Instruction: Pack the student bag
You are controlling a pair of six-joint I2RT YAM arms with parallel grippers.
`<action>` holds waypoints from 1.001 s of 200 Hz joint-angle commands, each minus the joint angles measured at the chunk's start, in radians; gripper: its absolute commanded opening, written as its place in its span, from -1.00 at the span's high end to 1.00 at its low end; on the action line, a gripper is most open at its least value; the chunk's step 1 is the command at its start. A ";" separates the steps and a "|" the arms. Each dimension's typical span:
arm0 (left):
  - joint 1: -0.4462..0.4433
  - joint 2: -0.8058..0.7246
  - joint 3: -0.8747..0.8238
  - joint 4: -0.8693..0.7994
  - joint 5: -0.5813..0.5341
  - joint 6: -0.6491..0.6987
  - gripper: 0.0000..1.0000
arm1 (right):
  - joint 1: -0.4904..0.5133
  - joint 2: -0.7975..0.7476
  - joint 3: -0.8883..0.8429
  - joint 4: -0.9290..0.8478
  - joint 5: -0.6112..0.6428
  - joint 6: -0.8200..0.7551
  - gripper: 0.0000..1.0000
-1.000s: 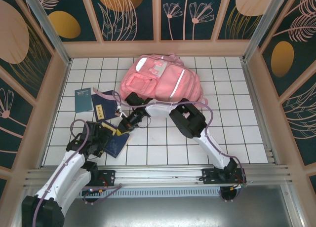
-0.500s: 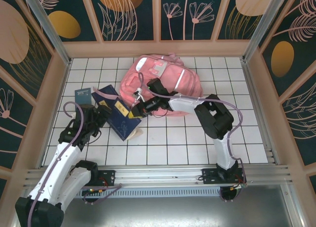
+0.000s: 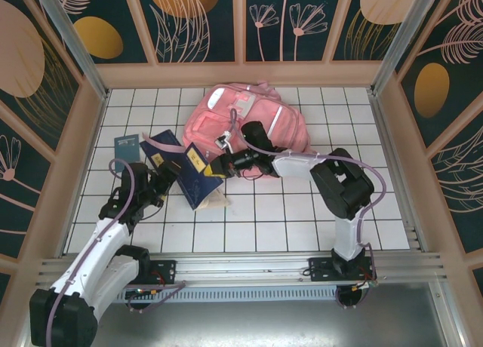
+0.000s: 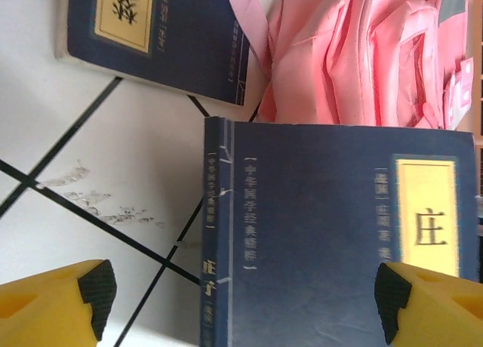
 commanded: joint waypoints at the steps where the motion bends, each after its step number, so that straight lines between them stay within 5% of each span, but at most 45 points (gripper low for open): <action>1: -0.003 -0.020 -0.012 0.166 0.051 -0.047 -0.78 | -0.015 -0.082 -0.036 0.229 -0.039 0.126 1.00; 86: -0.003 -0.036 -0.042 0.548 0.108 -0.142 -0.69 | -0.015 -0.191 -0.075 0.466 -0.004 0.333 1.00; 147: -0.003 -0.048 -0.097 0.785 0.125 -0.212 0.03 | 0.005 -0.241 -0.082 0.511 0.027 0.374 1.00; 200: -0.003 -0.054 -0.085 0.834 0.157 -0.203 0.57 | 0.009 -0.236 -0.088 0.451 0.039 0.327 1.00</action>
